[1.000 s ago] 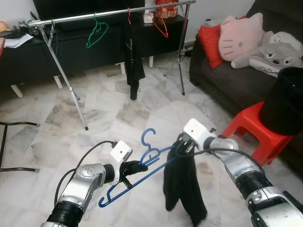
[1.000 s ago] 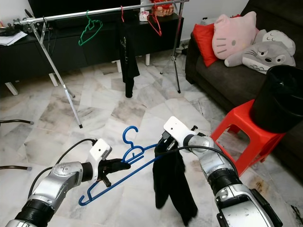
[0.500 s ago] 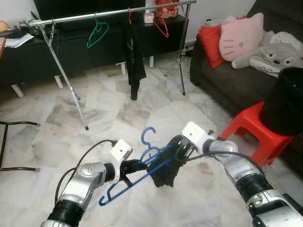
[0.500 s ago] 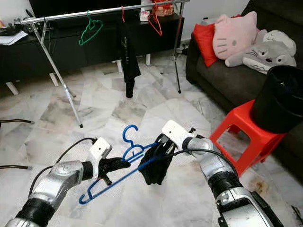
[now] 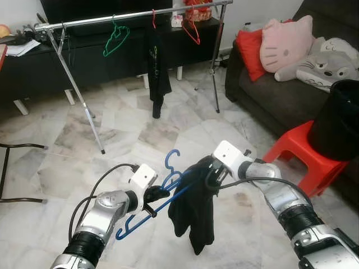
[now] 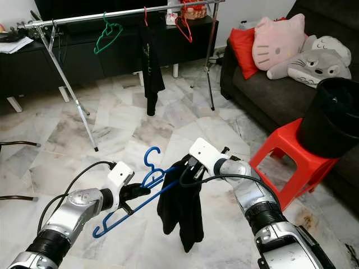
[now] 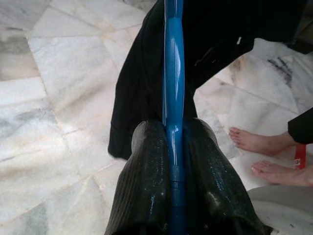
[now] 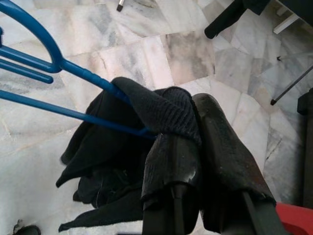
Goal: Hang hanger
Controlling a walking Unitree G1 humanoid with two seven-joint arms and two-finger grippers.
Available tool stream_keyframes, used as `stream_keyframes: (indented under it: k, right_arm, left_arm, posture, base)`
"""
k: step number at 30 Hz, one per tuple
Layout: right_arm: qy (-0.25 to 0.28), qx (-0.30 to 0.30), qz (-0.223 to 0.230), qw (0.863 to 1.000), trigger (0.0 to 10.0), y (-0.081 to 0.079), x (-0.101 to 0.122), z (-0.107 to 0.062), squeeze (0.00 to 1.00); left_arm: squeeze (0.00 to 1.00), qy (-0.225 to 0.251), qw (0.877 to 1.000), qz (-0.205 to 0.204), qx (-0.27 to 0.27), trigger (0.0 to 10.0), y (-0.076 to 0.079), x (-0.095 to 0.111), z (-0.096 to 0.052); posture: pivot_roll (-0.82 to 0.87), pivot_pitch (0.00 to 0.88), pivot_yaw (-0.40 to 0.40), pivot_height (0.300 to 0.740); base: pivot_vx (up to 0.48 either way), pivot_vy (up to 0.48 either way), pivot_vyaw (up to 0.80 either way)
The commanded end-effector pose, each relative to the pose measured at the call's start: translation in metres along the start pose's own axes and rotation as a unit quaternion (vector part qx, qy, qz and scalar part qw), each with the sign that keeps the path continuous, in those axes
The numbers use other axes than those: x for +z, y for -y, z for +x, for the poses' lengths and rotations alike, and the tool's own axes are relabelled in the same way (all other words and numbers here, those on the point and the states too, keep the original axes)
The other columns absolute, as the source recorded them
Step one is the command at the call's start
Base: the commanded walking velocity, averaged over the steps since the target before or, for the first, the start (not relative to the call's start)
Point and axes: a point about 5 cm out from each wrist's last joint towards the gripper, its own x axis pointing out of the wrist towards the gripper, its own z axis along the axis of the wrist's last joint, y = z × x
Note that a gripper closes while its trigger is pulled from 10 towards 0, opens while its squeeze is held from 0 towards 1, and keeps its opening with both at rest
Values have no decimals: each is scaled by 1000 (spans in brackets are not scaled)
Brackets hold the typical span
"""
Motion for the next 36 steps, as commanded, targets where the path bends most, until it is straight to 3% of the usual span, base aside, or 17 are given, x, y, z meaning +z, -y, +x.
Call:
stream_keyframes:
  k: [1, 6, 14, 18, 24, 29, 32, 36]
  right_arm:
    - [14, 2, -5, 1000, 10000, -1, 8, -1, 0]
    - [18, 3, -8, 1000, 10000, 0, 11, -1, 0]
    - [-7, -17, -8, 1000, 10000, 2, 3, -2, 0]
    - [-2, -12, -8, 1000, 10000, 1, 5, -2, 0]
    - [48, -4, -5, 999, 10000, -1, 25, -5, 0]
    - [68, 5, -16, 998, 10000, -4, 39, -8, 0]
    - [84, 23, -25, 996, 10000, -10, 45, -9, 0]
    - [79, 14, -26, 996, 10000, -7, 43, -9, 0]
  left_arm:
    - [0, 3, 1000, 12, 8, 10000, 0, 4, 3]
    - [0, -12, 999, 29, 22, 10000, -1, 1, 5]
    - [0, 10, 997, 44, 59, 10000, -7, 10, 8]
    - [0, 19, 998, 40, 43, 10000, -3, 12, 10]
    - [0, 51, 998, 25, -1, 10000, 6, 18, 10]
    - [0, 72, 997, 6, 19, 10000, 3, 27, 13]
    - [0, 99, 994, -24, -31, 10000, 12, 35, 13]
    - [0, 112, 990, -30, -76, 10000, 20, 40, 11]
  posture:
    - [-84, 0, -32, 740]
    - [-84, 0, -32, 740]
    - [-85, 0, -34, 740]
    - [-85, 0, -34, 740]
    - [-87, 0, -33, 740]
    - [-88, 0, -33, 740]
    - [-93, 0, -32, 740]
    - [-91, 0, -33, 740]
  base:
    - [0, 0, 0]
    - [0, 0, 0]
    - [0, 0, 0]
    - [0, 0, 0]
    - [0, 0, 0]
    - [0, 0, 0]
    - [0, 0, 0]
    - [0, 0, 0]
